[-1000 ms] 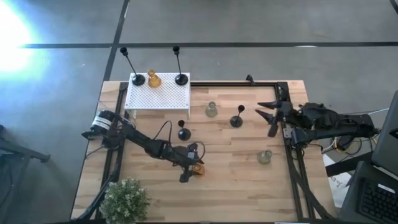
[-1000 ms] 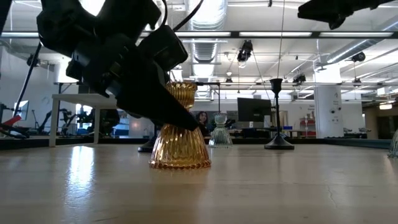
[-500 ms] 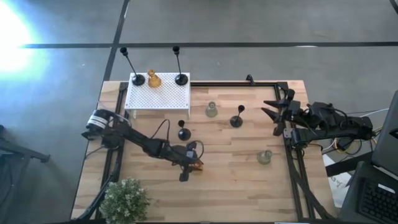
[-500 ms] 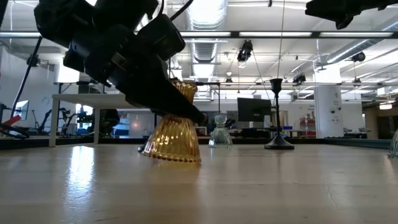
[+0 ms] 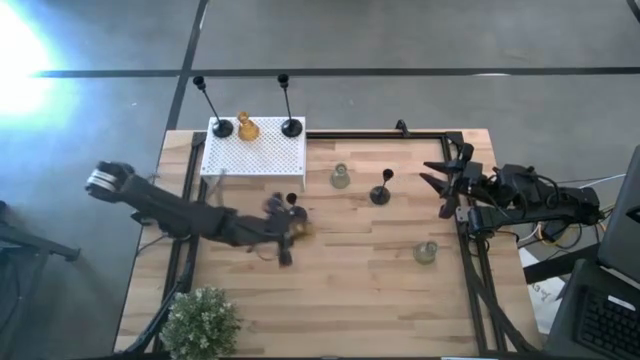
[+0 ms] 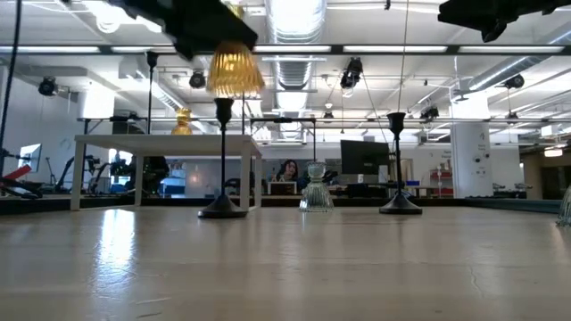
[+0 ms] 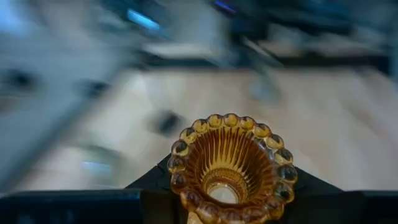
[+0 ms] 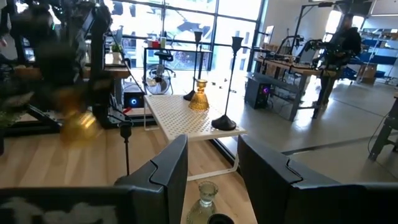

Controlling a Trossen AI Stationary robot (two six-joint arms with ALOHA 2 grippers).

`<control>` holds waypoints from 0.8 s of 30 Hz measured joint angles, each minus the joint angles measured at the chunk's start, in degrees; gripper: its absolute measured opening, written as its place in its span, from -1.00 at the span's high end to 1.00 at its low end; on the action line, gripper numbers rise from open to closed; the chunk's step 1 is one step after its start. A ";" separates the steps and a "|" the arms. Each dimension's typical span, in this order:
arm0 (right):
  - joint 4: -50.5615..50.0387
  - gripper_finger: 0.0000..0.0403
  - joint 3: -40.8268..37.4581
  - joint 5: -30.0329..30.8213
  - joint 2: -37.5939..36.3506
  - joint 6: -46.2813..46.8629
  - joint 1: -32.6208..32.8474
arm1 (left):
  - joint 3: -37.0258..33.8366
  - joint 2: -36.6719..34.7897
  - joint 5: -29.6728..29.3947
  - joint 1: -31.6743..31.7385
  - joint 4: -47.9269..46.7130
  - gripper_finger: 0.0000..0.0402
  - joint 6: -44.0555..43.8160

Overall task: Pick & Place candle stick holders
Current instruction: Put the orange candle holder on the shelf

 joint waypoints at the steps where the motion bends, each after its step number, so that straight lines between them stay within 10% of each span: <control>1: -0.02 0.32 0.00 -0.01 0.00 -0.32 0.00 | 0.00 -1.86 -6.31 -0.02 0.03 0.36 0.55; 5: 0.00 0.35 0.00 0.02 0.02 -0.83 0.00 | 0.01 -6.36 -31.19 1.79 1.21 0.36 2.01; 8: 0.02 0.38 0.00 0.01 0.02 -1.26 0.00 | 0.02 -7.61 -37.43 6.56 2.15 0.36 3.64; 24: 0.01 0.33 0.00 0.02 0.14 -2.32 0.00 | 0.17 -2.83 -14.90 36.65 0.17 0.36 -7.97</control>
